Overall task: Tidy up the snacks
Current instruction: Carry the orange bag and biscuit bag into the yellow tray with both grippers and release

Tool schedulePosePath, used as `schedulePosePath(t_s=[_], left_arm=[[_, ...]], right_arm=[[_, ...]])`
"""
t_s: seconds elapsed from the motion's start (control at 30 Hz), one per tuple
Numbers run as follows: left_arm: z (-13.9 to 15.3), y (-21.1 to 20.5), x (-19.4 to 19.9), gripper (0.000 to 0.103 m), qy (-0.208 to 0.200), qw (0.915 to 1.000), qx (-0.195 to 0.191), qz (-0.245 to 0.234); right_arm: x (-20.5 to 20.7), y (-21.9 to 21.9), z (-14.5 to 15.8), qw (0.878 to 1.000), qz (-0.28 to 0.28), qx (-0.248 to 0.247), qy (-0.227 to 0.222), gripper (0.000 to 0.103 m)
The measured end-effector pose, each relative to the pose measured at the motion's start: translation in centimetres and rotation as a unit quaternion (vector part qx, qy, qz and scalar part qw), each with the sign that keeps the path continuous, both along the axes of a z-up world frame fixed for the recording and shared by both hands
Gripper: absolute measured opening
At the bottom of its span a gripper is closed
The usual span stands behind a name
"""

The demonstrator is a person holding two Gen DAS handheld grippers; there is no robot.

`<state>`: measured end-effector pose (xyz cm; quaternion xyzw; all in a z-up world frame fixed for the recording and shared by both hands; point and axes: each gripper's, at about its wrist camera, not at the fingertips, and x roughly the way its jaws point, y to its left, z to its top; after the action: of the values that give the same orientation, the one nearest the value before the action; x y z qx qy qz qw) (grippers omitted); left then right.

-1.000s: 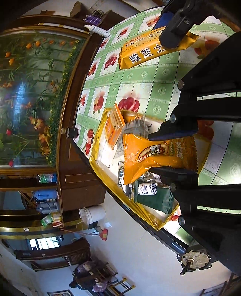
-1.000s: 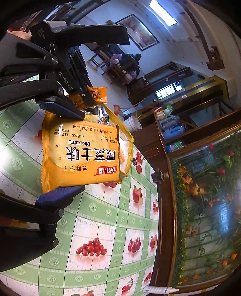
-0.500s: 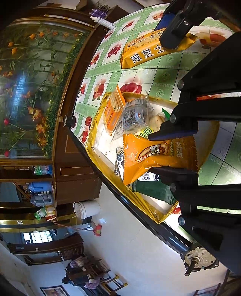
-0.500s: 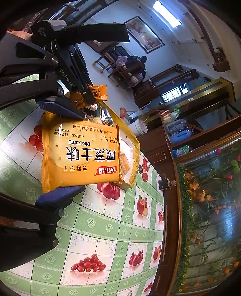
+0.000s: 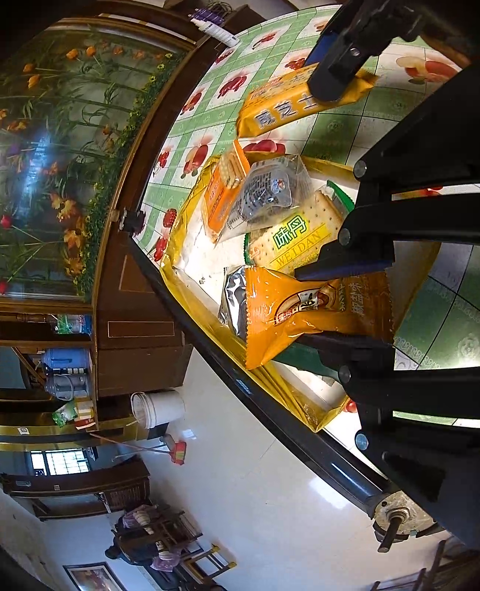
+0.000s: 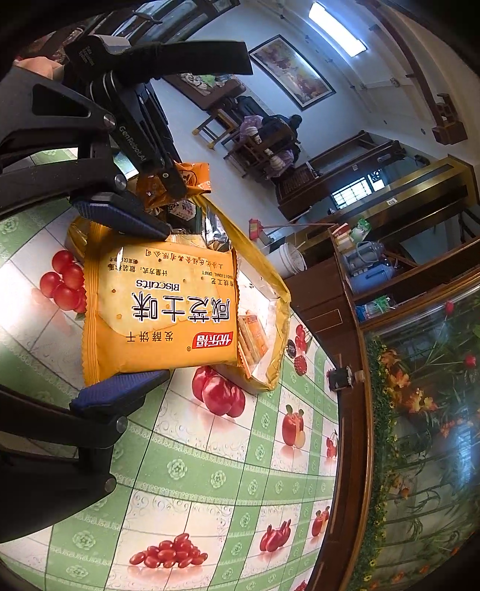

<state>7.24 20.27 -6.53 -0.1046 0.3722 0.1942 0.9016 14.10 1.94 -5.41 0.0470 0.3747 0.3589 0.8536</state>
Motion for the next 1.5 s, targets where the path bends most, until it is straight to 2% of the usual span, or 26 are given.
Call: schedulePosePath(t_s=[0.5,0.8,1.2,1.3,1.37,1.43,1.5], left_arm=[[0.3,0.8,3.2,0.024,-0.001,1.0000,0.006,-0.005],[-0.8,1.5,4.8,0.025,0.010,0.9999,0.010,0.000],[-0.7,1.9,5.1,0.025,0.000,0.9999,0.017,0.001],[-0.4,1.8,4.9,0.034,-0.004,0.9999,0.010,0.000],[-0.1,1.8,4.6,0.057,-0.006,0.9999,0.014,0.007],[0.5,1.6,4.1,0.068,-0.016,0.9995,0.023,0.013],[1.3,1.3,3.5,0.069,-0.027,0.9989,0.034,0.017]], right_arm=[[6.5,6.5,-0.5,1.000,0.020,0.004,0.018,0.070],[8.0,8.0,-1.4,1.000,0.021,-0.006,0.021,0.070],[9.1,9.0,-1.9,0.999,0.022,-0.016,0.025,0.072],[8.9,8.9,-1.5,0.999,0.021,-0.021,0.021,0.073],[8.7,8.6,-1.0,1.000,0.021,-0.017,0.016,0.075],[8.5,8.1,-0.4,1.000,0.019,-0.012,0.008,0.078],[8.1,7.3,0.5,1.000,0.017,-0.007,0.002,0.079]])
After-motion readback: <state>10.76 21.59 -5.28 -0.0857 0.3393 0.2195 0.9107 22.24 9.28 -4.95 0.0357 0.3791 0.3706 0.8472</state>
